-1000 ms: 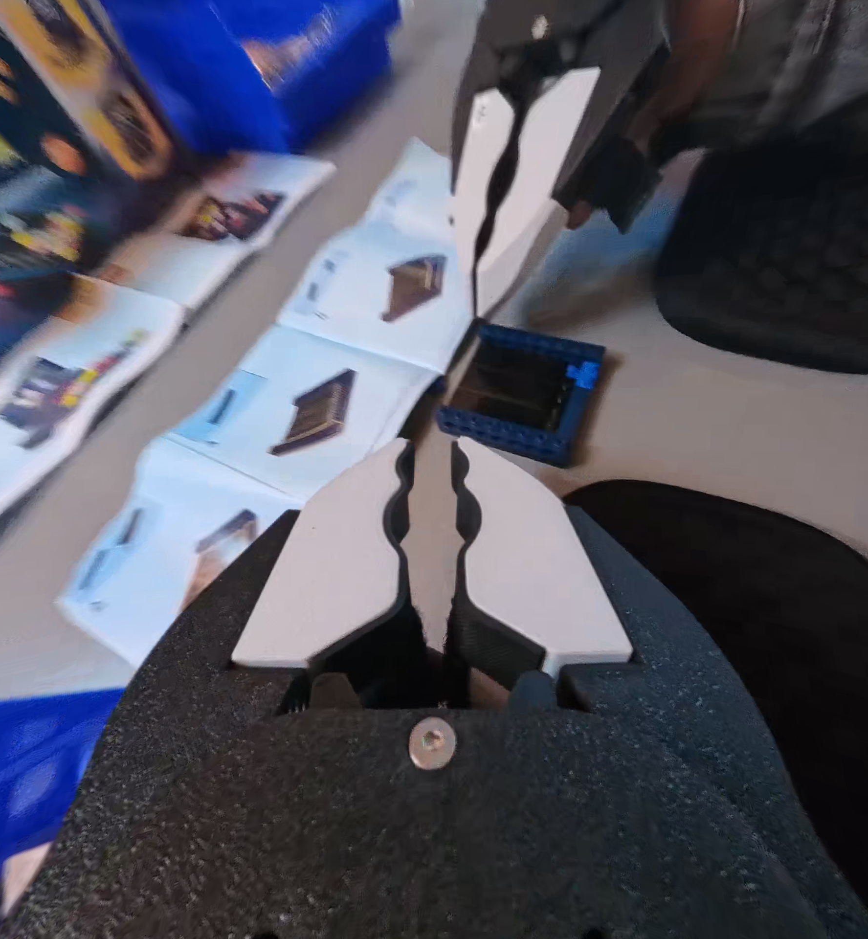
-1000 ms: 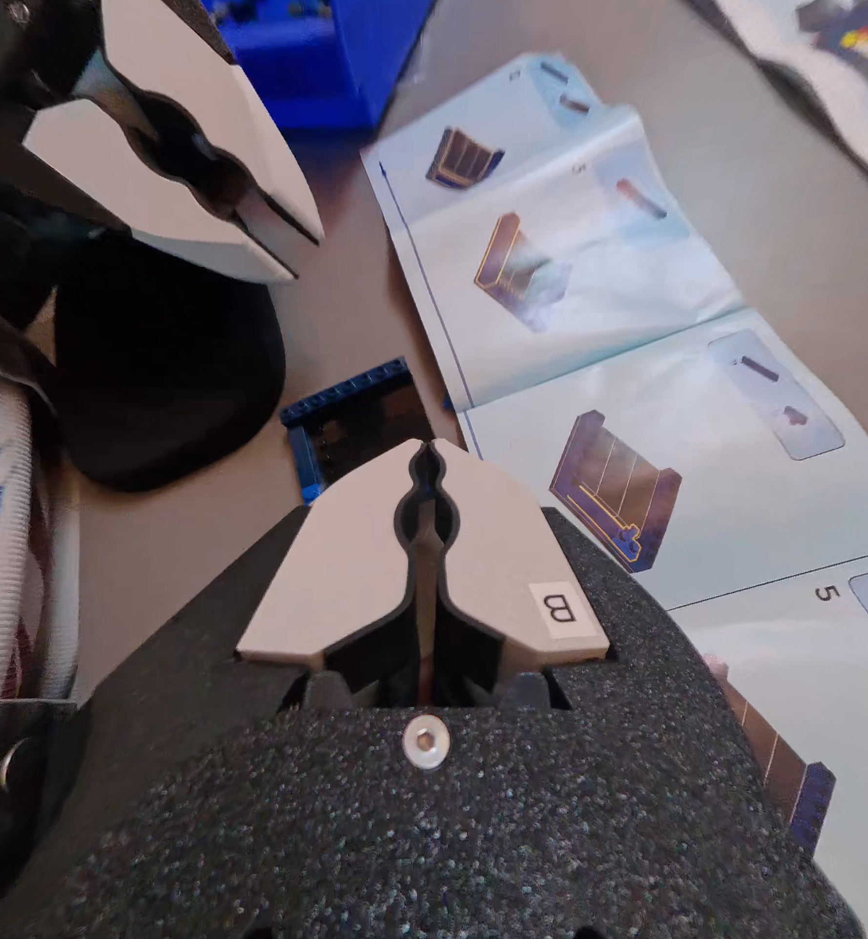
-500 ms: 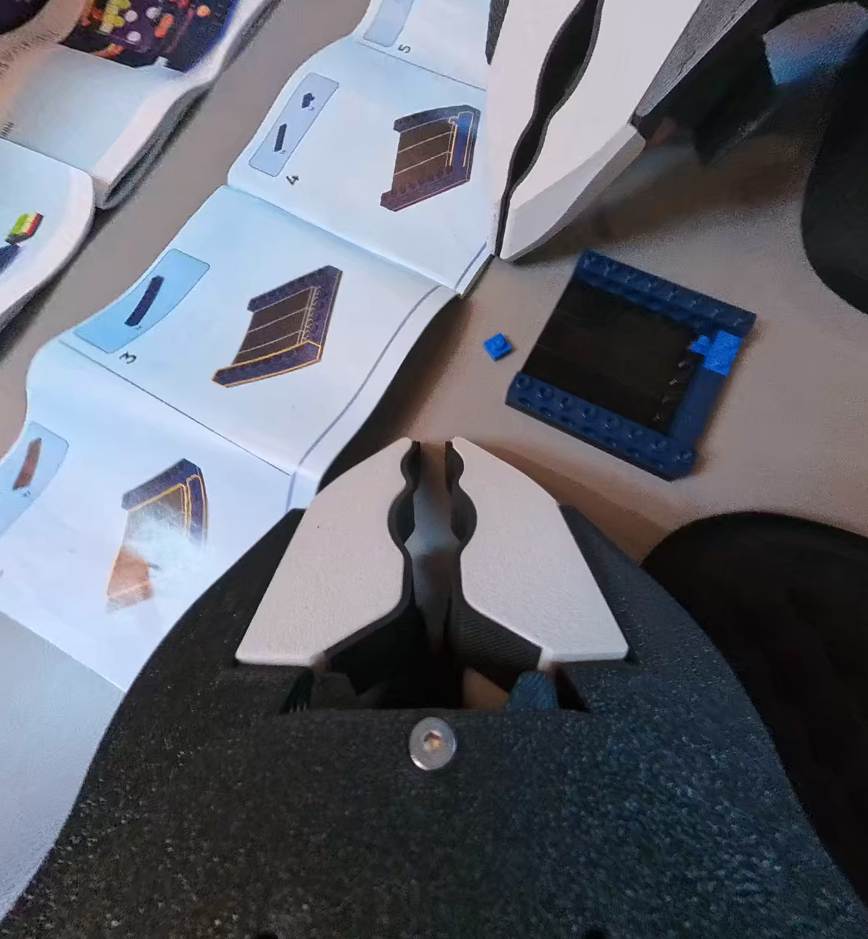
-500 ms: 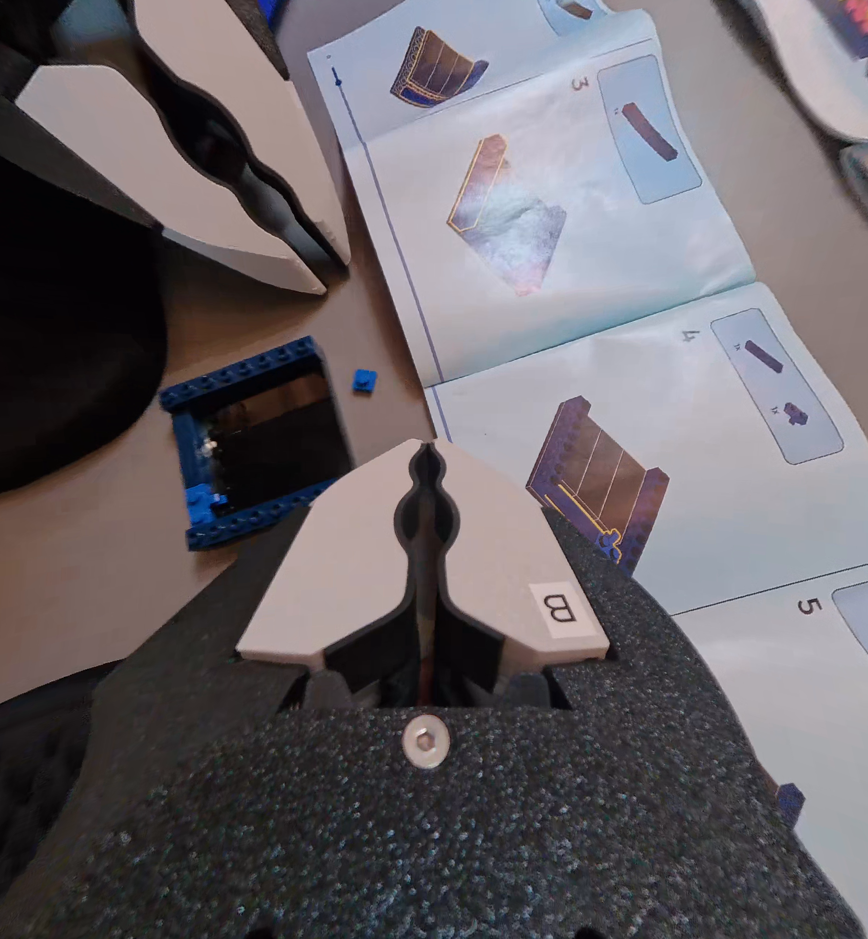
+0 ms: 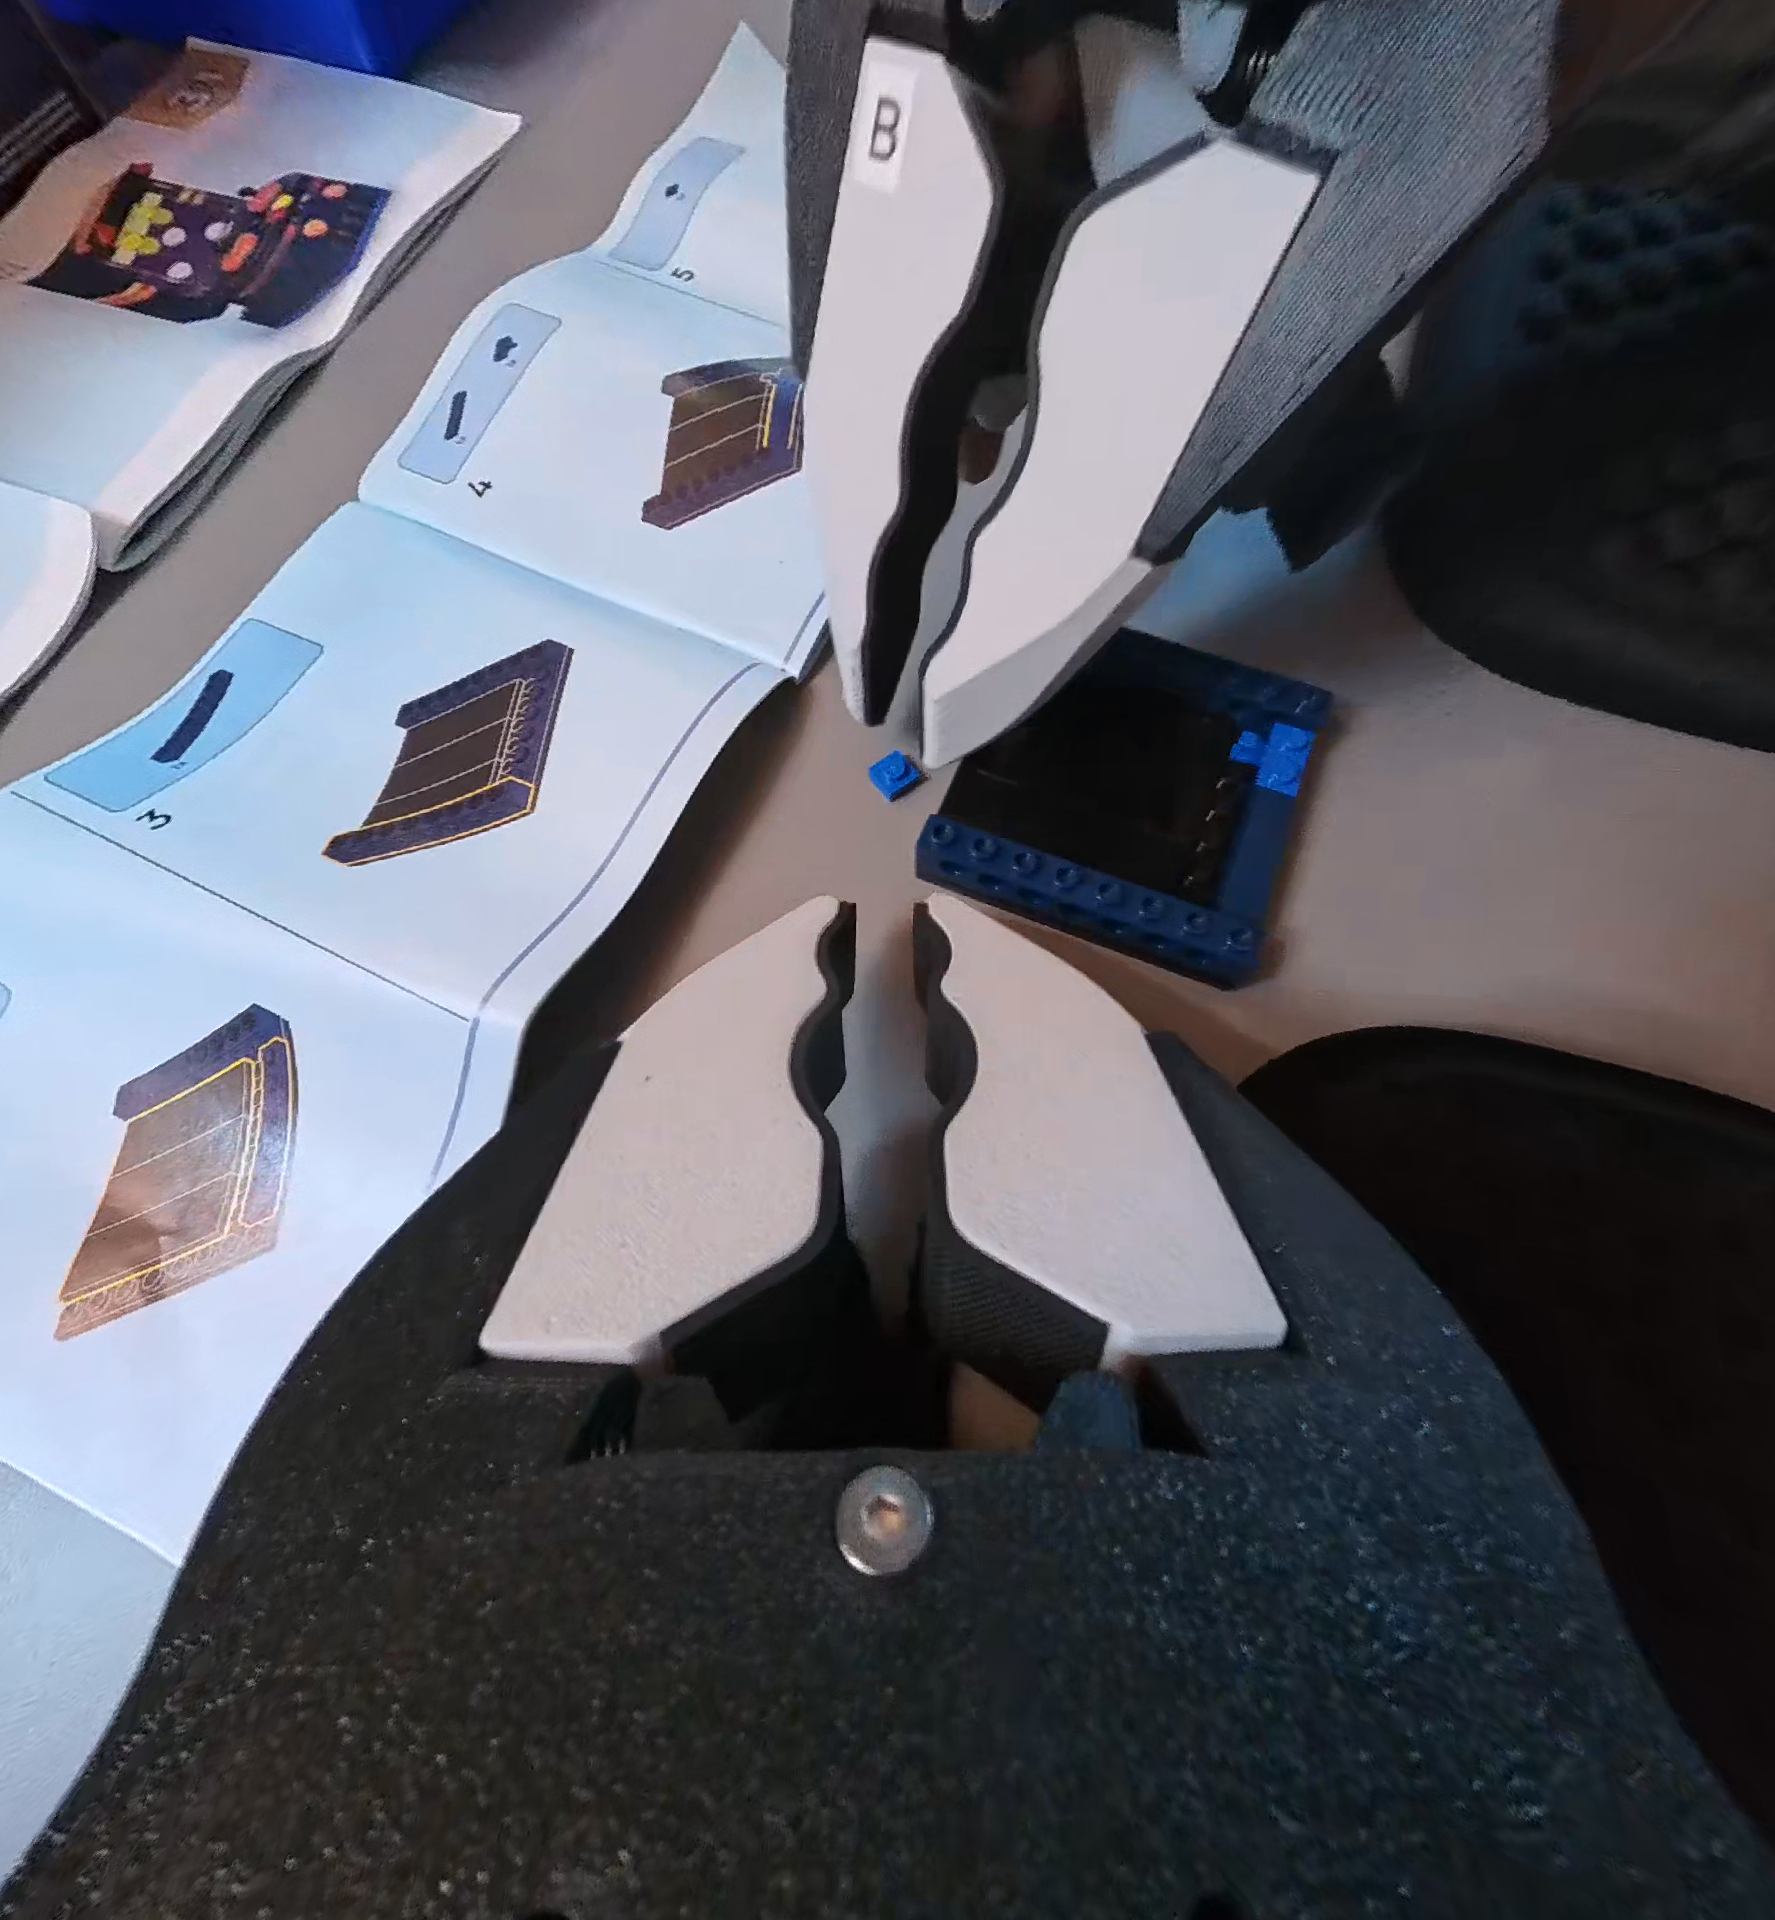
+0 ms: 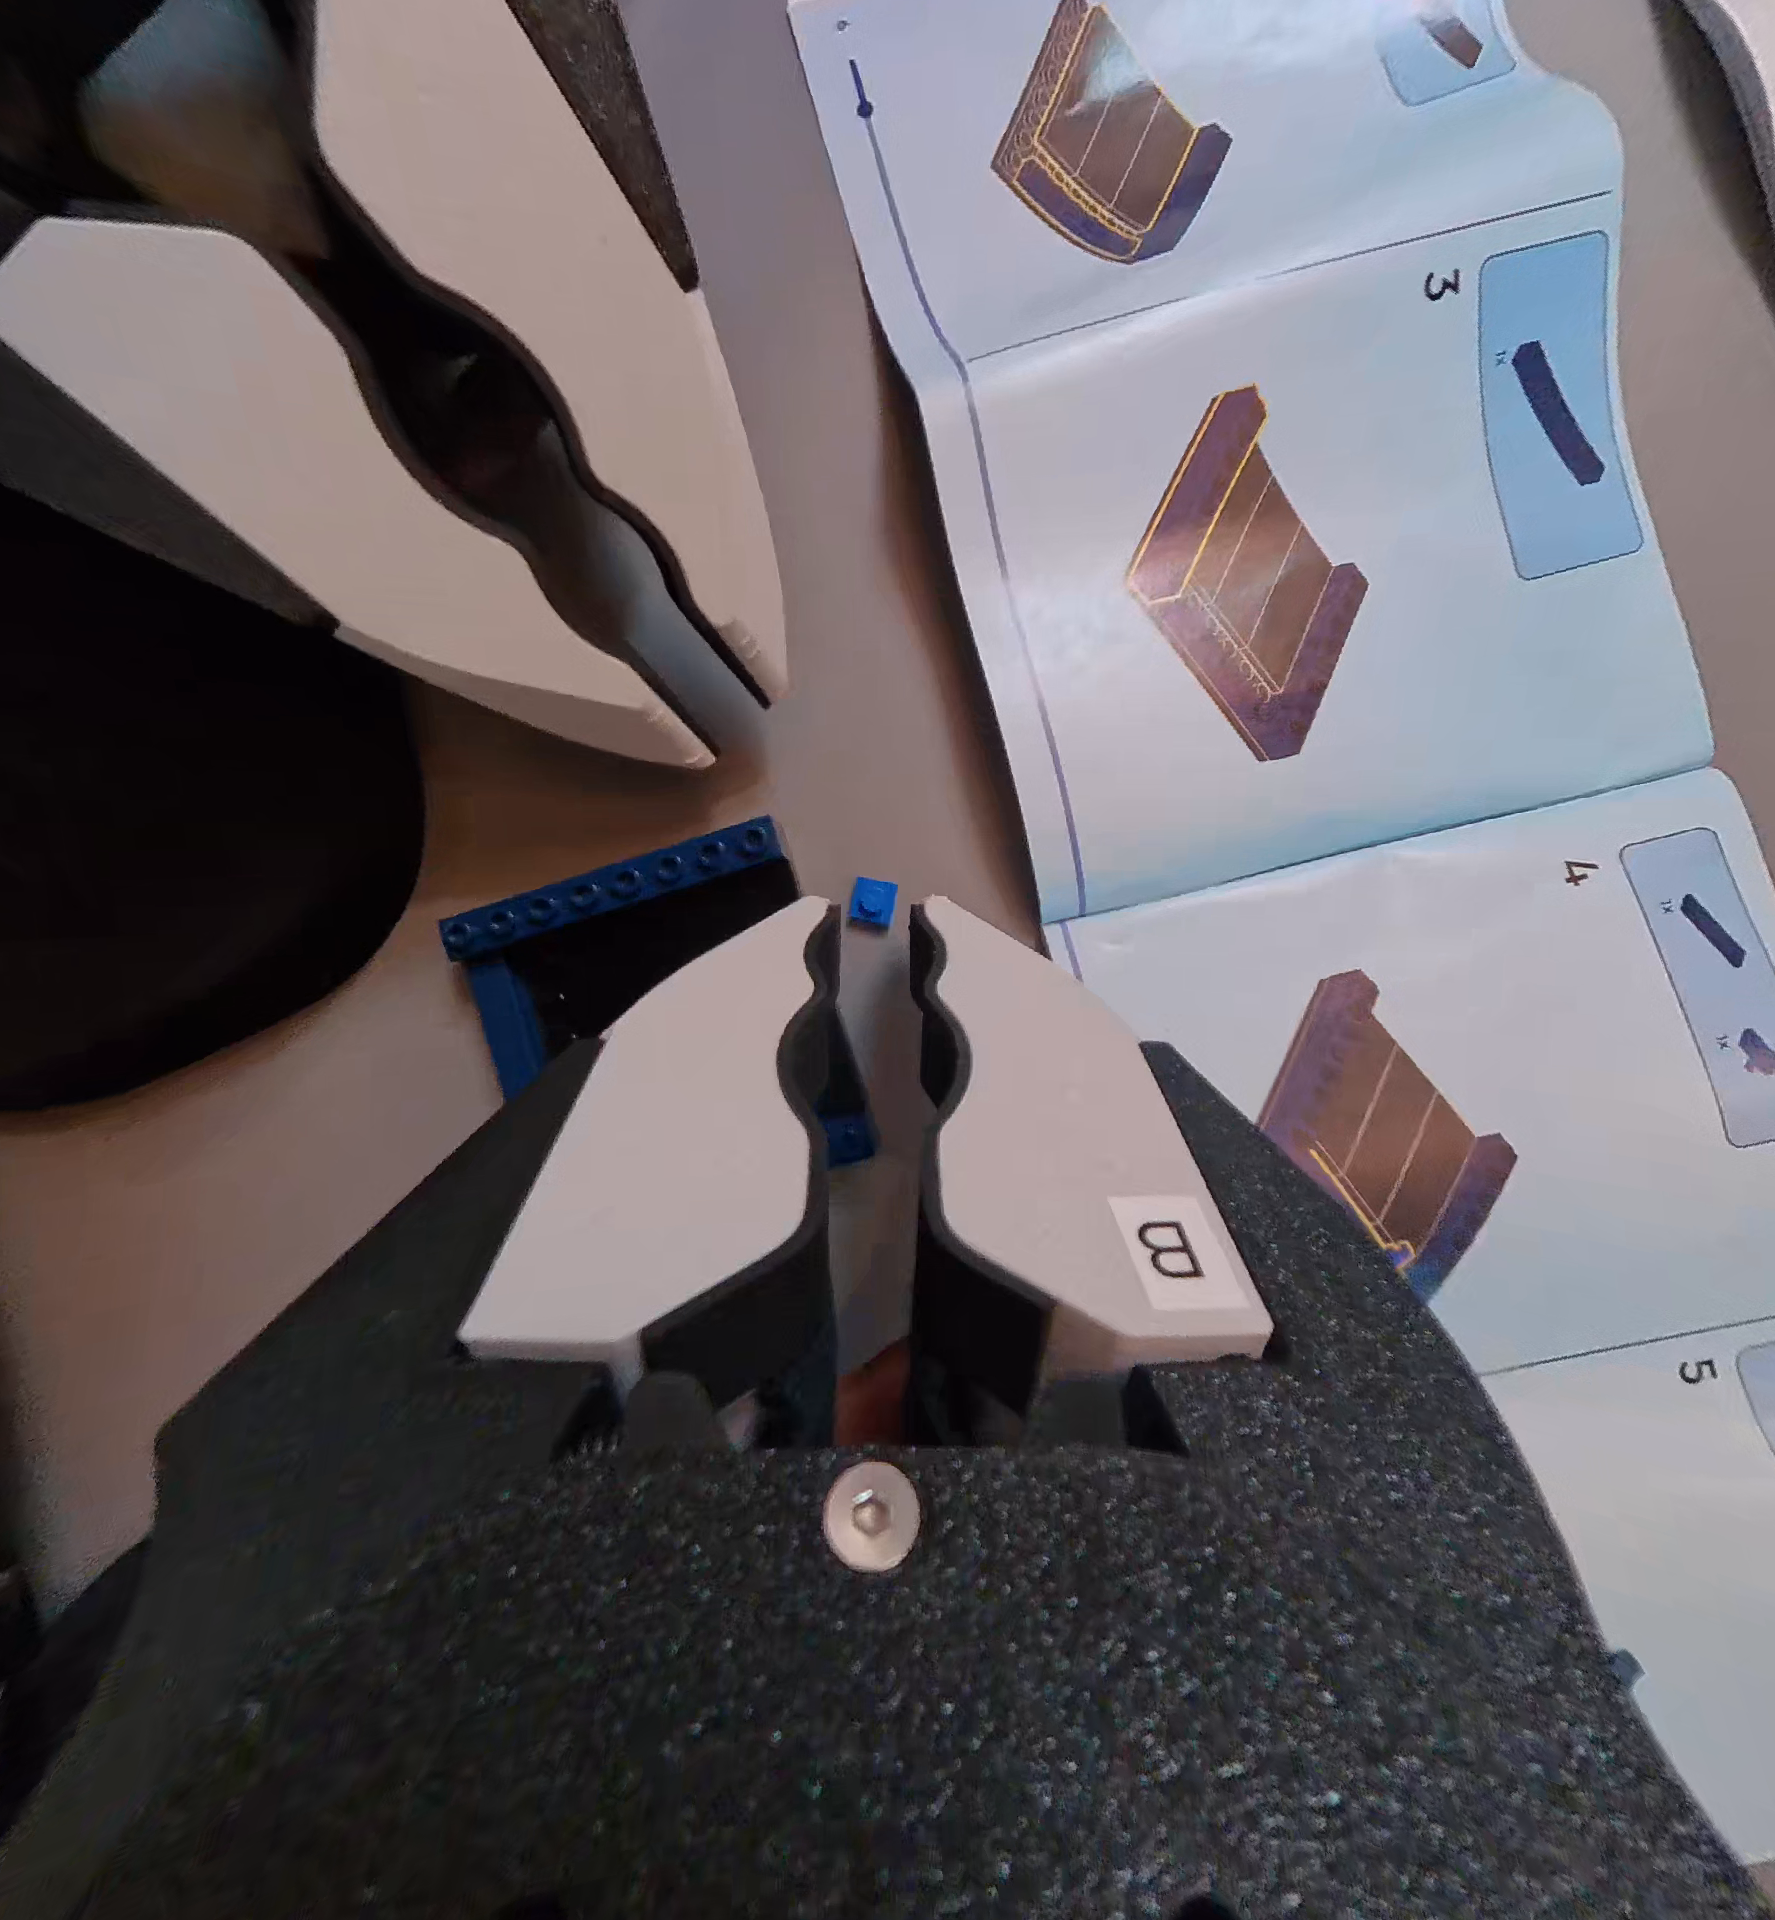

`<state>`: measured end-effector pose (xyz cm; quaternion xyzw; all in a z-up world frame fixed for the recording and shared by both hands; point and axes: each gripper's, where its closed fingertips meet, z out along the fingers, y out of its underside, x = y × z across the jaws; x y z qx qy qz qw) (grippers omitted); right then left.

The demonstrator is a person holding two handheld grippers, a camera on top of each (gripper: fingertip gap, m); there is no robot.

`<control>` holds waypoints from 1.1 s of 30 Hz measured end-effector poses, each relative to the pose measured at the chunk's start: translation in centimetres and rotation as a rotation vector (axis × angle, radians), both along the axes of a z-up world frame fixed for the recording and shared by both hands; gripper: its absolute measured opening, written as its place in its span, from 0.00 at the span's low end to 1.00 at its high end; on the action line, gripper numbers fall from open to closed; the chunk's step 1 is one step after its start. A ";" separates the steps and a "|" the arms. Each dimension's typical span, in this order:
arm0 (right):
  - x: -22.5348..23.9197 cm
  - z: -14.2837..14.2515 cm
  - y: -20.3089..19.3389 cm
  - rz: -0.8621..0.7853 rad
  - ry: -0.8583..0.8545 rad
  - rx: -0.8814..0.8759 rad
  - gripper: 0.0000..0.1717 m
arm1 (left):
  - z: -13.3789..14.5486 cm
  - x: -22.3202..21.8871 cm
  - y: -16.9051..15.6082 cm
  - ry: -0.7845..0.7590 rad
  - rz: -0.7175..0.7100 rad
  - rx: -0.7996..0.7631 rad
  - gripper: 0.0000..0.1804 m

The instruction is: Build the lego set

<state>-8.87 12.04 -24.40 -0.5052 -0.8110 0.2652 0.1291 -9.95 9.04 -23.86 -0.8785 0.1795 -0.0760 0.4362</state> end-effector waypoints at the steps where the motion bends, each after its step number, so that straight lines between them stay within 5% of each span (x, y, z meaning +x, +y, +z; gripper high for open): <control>1: -0.1 -0.1 -0.1 -0.009 -0.007 -0.001 0.07 | 0.0 0.1 0.0 -0.004 -0.006 0.000 0.06; 20: -0.5 -0.7 0.4 -0.042 0.002 0.038 0.04 | 0.3 0.2 -0.3 -0.030 -0.019 0.010 0.08; 33: 3.8 6.5 1.5 -0.095 0.298 -0.369 0.03 | 2.5 2.0 -0.6 -0.143 -0.147 0.118 0.21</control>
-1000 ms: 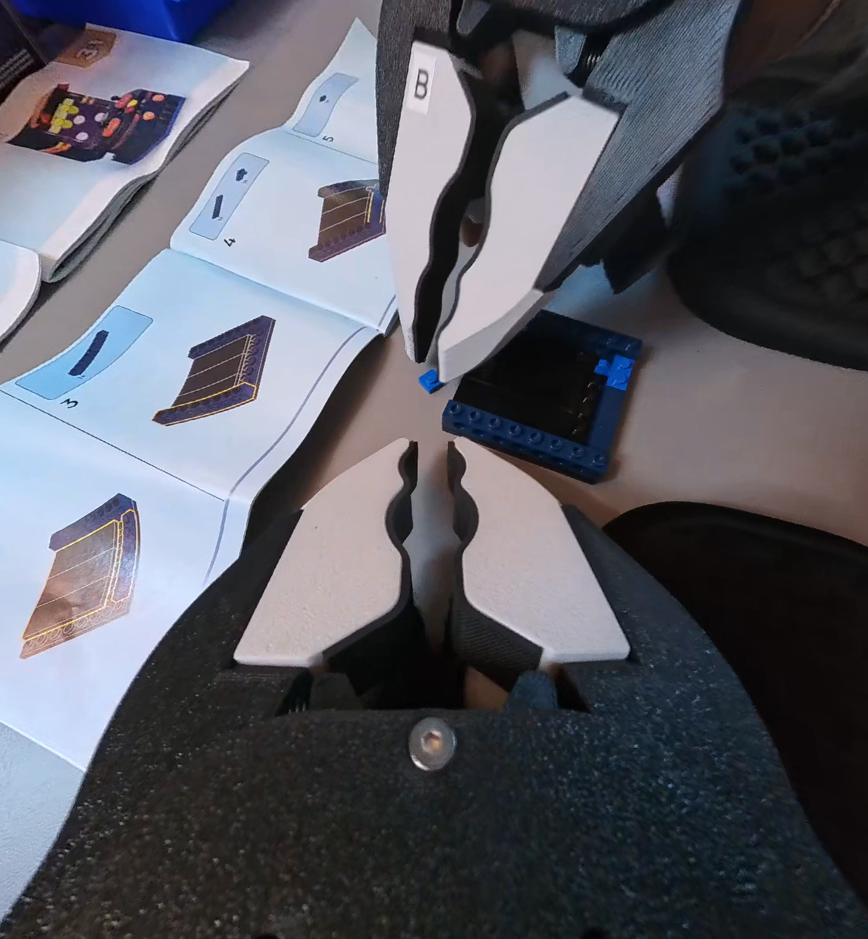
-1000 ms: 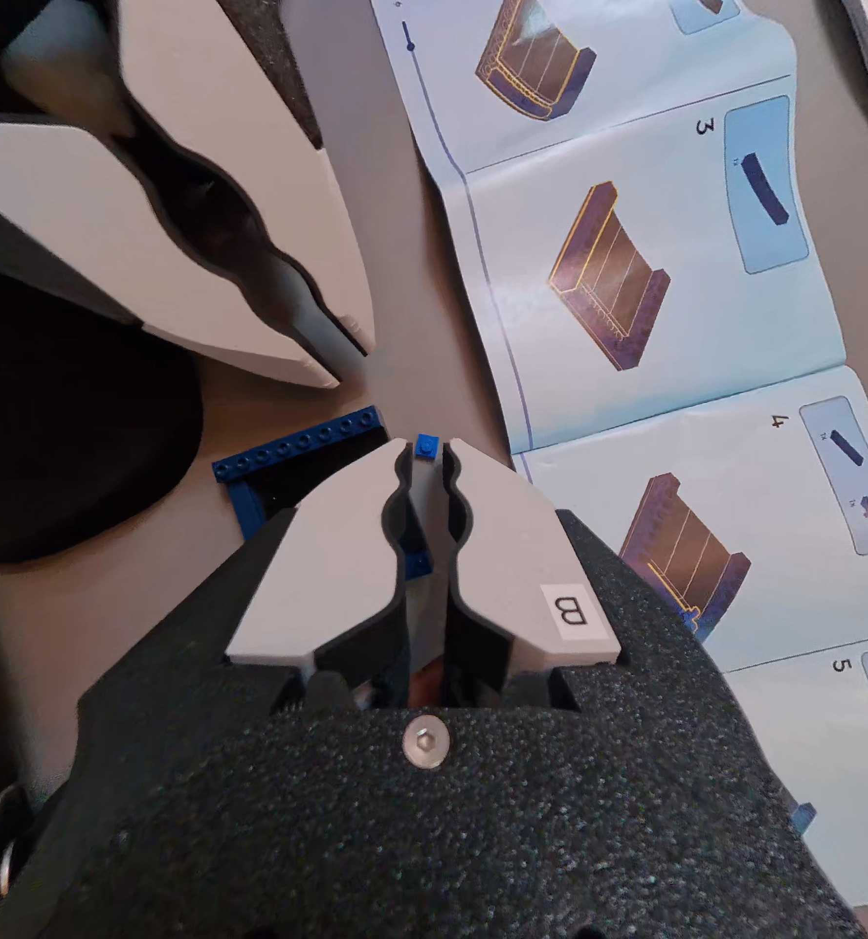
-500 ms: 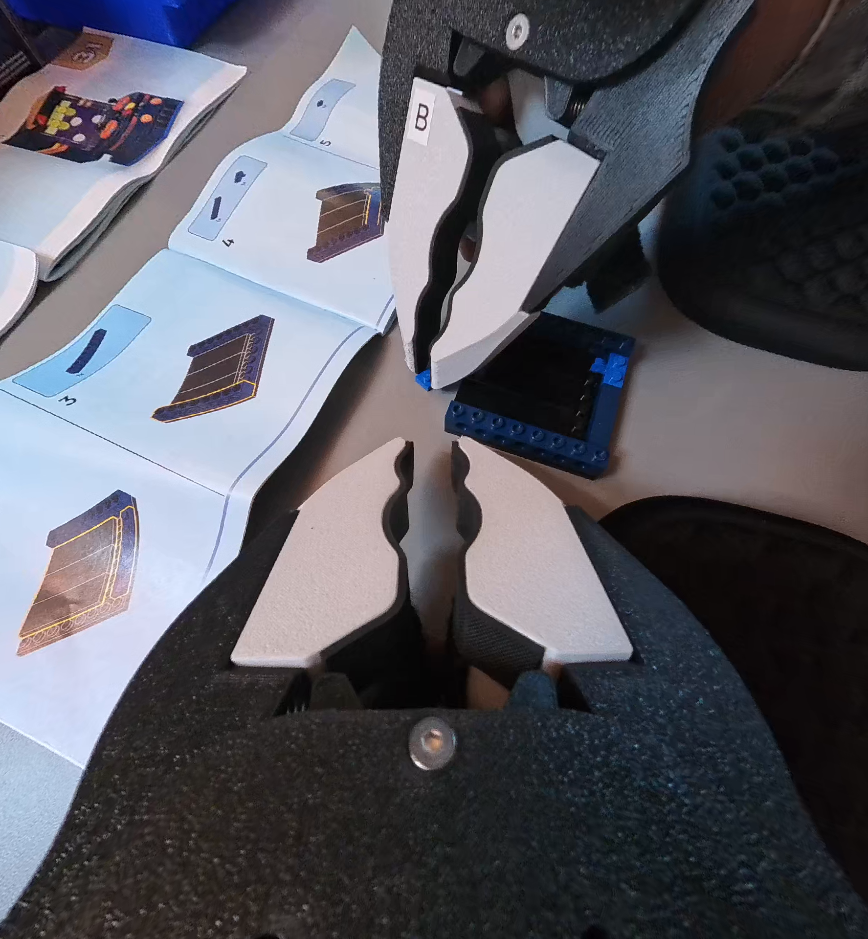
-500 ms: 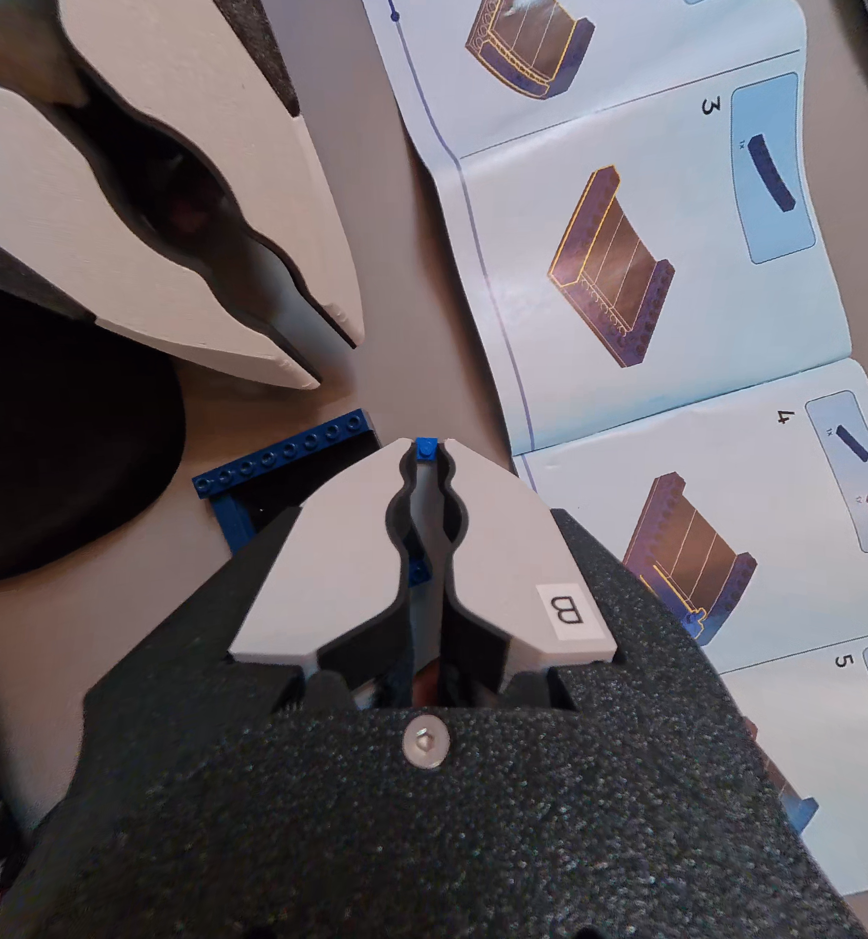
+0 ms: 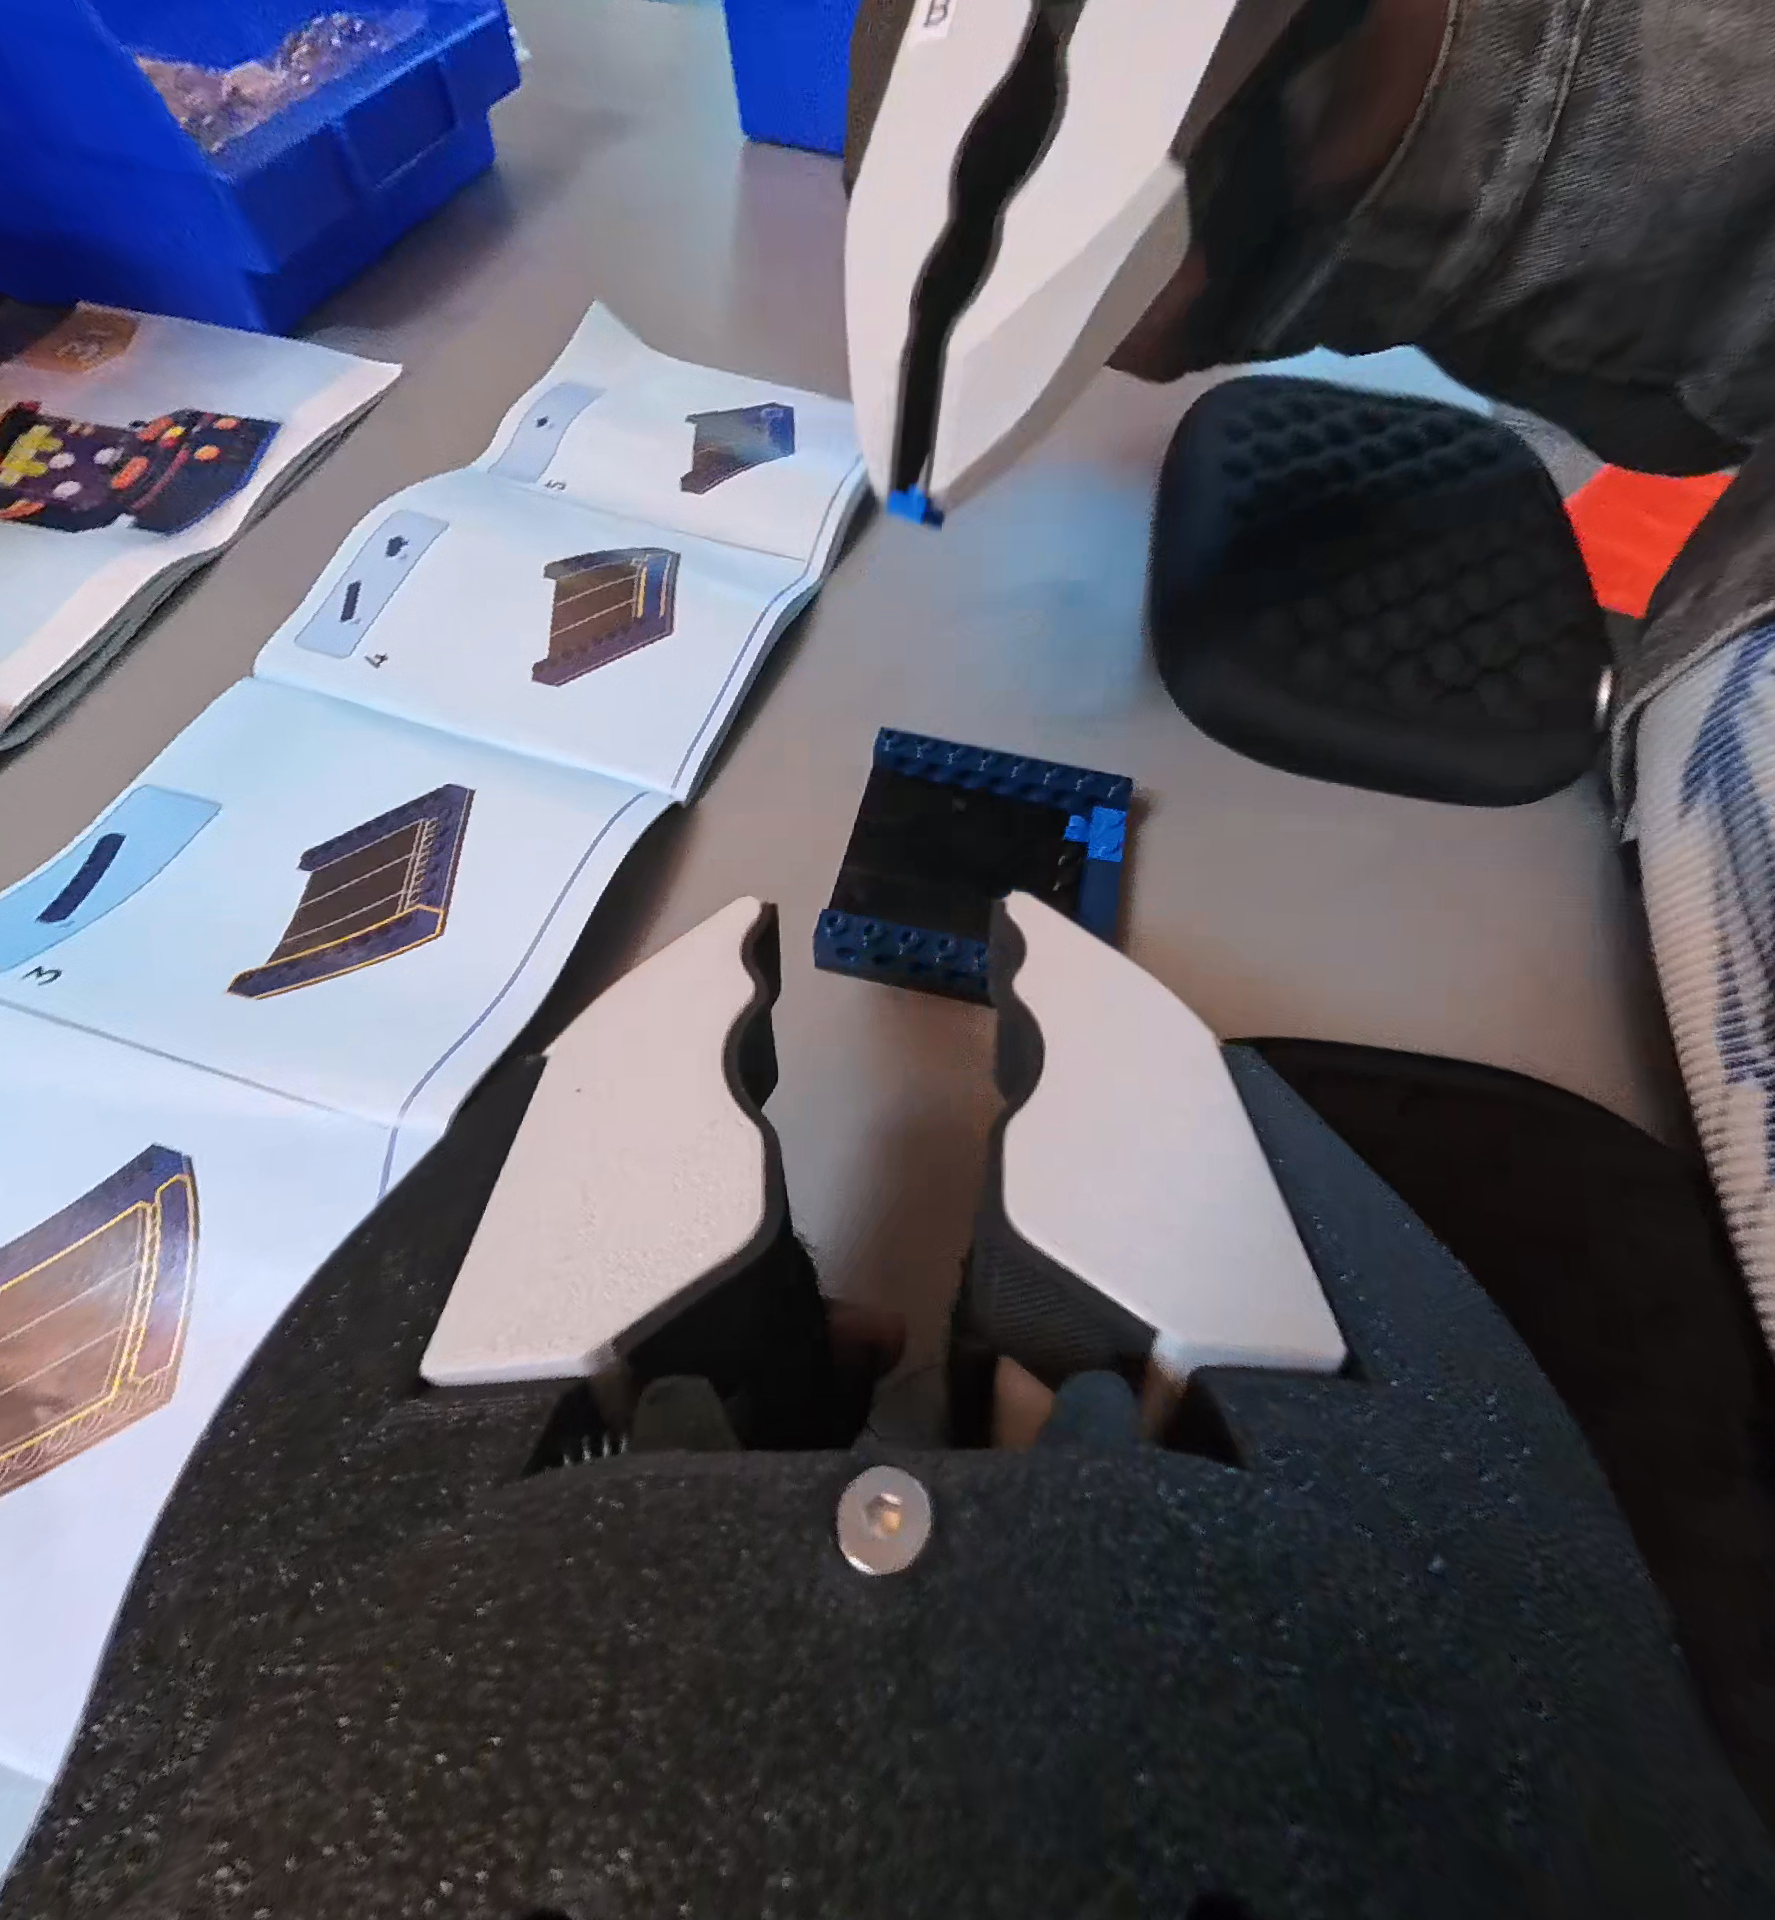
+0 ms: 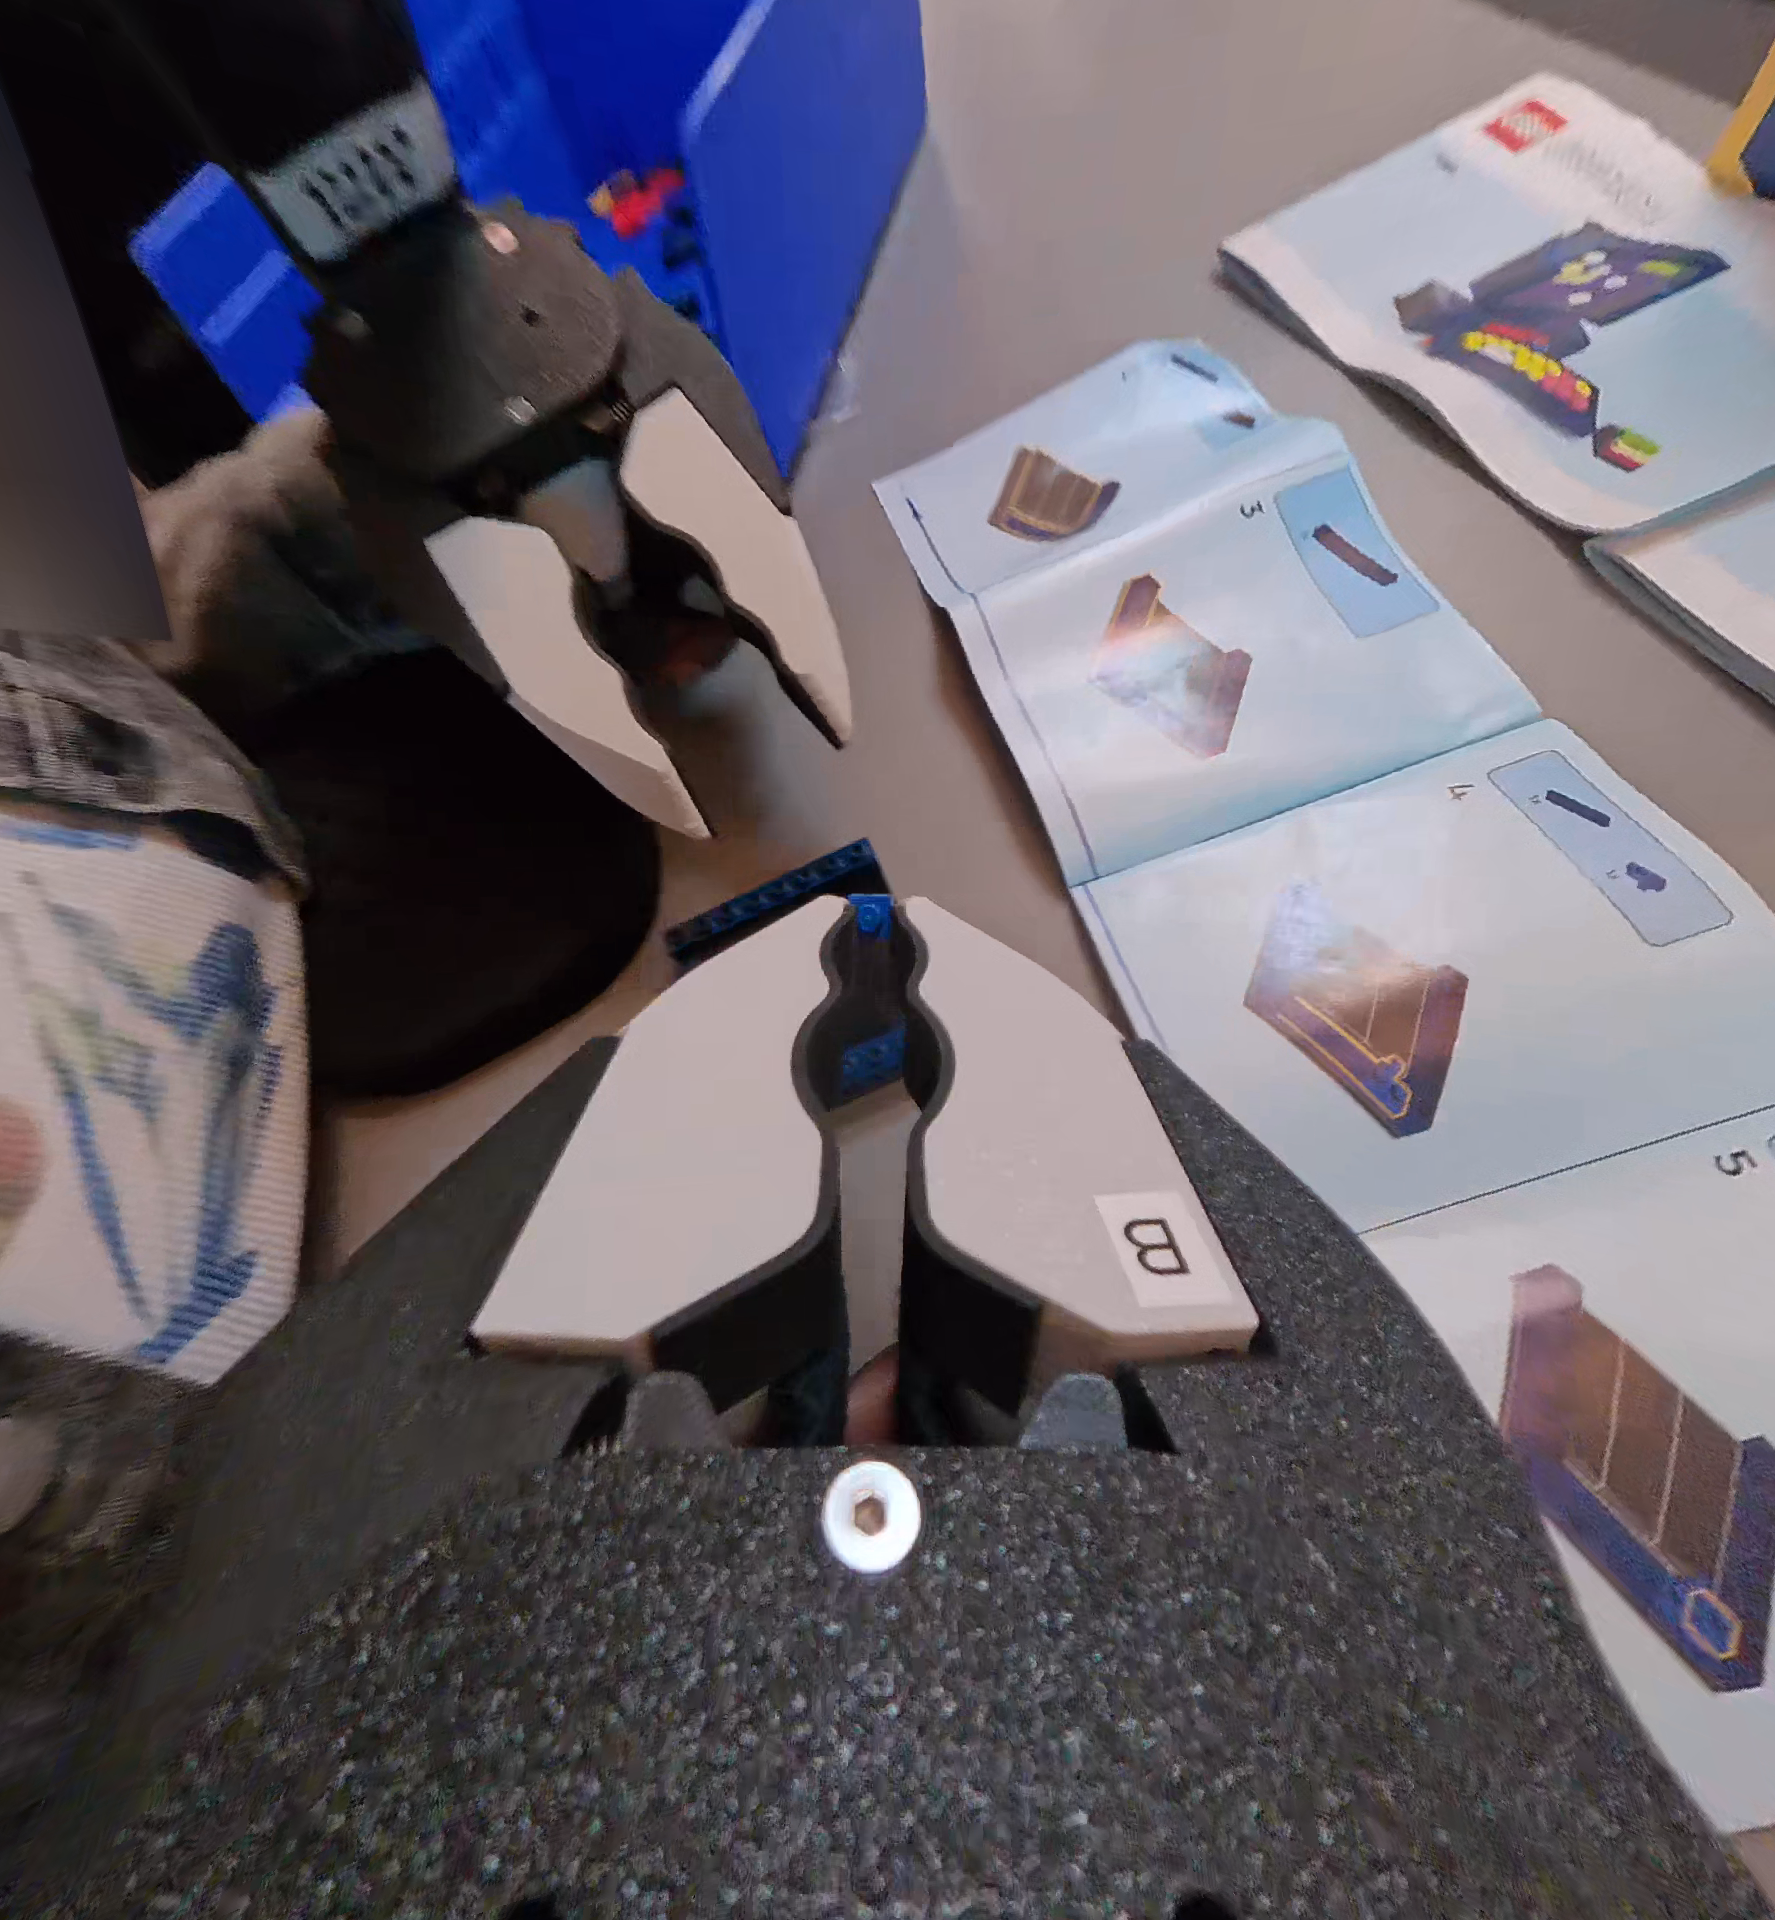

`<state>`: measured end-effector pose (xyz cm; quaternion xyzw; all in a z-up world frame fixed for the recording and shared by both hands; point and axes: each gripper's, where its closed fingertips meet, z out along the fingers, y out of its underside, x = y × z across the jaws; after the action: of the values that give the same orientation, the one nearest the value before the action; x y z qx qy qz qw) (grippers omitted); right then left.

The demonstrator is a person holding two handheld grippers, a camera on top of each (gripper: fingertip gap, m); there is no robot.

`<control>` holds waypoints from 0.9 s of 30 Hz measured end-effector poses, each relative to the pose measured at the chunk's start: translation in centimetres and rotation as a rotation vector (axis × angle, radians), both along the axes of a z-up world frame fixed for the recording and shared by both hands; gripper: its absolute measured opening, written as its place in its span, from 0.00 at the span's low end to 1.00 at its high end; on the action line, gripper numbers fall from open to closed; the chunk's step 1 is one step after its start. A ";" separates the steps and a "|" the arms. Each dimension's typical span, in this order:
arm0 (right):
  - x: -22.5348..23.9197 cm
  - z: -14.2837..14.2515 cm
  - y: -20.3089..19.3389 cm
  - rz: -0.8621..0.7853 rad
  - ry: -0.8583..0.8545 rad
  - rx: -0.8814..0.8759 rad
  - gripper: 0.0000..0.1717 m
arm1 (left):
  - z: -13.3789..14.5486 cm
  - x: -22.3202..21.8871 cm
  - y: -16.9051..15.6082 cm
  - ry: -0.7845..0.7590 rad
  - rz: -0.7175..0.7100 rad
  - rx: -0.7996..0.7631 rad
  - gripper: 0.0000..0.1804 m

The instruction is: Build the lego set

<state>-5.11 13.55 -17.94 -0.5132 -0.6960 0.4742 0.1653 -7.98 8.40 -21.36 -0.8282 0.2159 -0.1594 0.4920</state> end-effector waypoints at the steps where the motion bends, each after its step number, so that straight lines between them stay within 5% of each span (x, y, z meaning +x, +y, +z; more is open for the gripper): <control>1: 0.5 0.5 0.1 -0.007 0.023 -0.036 0.03 | 0.0 0.2 0.0 0.000 -0.010 0.003 0.23; 11: 3.4 0.7 0.2 -0.048 0.096 -0.161 0.03 | -1.5 2.6 0.3 0.103 -0.090 -0.051 0.39; 27: 3.7 0.2 -1.9 0.126 0.111 0.052 0.03 | -2.9 2.9 0.6 0.159 -0.113 -0.121 0.41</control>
<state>-1.40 11.67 -17.77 -0.4369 -0.7287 0.4933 0.1867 -5.05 8.97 -24.30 -0.8528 0.2906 -0.1335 0.4128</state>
